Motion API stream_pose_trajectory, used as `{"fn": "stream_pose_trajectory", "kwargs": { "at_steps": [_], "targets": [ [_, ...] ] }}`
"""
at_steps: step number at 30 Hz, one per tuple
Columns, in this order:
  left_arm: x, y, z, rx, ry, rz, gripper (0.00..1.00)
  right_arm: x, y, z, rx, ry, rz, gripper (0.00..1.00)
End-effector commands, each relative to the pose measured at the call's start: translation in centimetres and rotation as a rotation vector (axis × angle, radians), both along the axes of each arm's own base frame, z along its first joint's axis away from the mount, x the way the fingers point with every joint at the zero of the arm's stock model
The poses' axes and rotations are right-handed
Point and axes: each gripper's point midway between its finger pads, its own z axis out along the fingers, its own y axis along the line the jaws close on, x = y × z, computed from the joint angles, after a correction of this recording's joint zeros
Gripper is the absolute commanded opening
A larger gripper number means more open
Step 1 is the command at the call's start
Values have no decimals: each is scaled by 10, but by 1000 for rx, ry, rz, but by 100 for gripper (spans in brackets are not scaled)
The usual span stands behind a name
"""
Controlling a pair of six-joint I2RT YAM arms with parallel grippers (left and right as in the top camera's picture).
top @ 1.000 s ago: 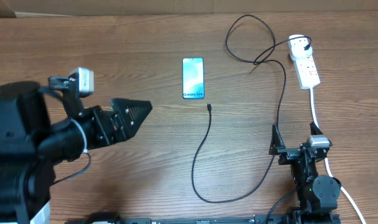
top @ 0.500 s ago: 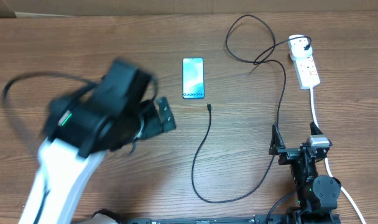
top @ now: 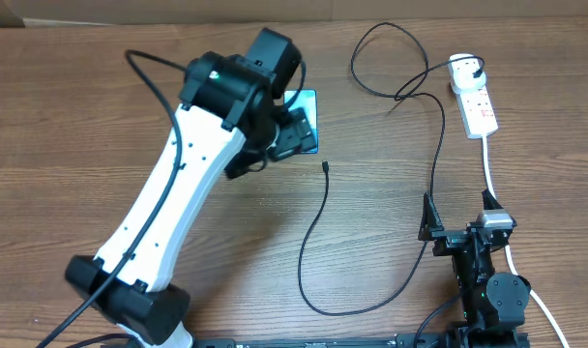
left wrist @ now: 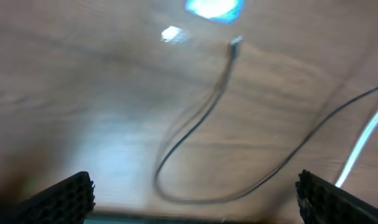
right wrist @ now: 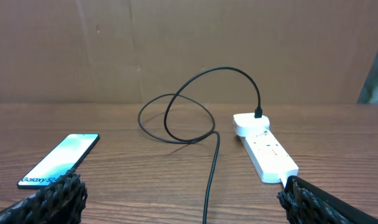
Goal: Plug charger to phone and switch on socket
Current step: 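Move the left gripper forward over the Galaxy phone and lower it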
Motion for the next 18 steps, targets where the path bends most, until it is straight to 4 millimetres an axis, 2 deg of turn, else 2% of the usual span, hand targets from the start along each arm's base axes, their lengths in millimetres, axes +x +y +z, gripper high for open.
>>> {"fn": "stream_pose_trajectory", "kwargs": {
  "at_steps": [1, 4, 8, 10, 14, 18],
  "targets": [
    [21, -23, 1, -34, -82, -47, 100, 0, -1, -2, -2, -3, -4, 100],
    [50, -30, -3, -13, -177, -33, 100, 0, -1, -2, -2, -3, -4, 100],
    [74, -30, -20, 43, -217, -10, 100, 0, -1, -2, -2, -3, -4, 100],
    [85, -29, -36, 84, -216, -9, 100, 0, -1, -2, -2, -3, -3, 100],
    [109, -48, -69, 110, -242, -178, 100, 0, -1, -2, -2, -3, -3, 100],
    [134, -53, -112, 164, -246, -206, 100, 0, -1, -2, -2, -3, -4, 100]
  ]
}}
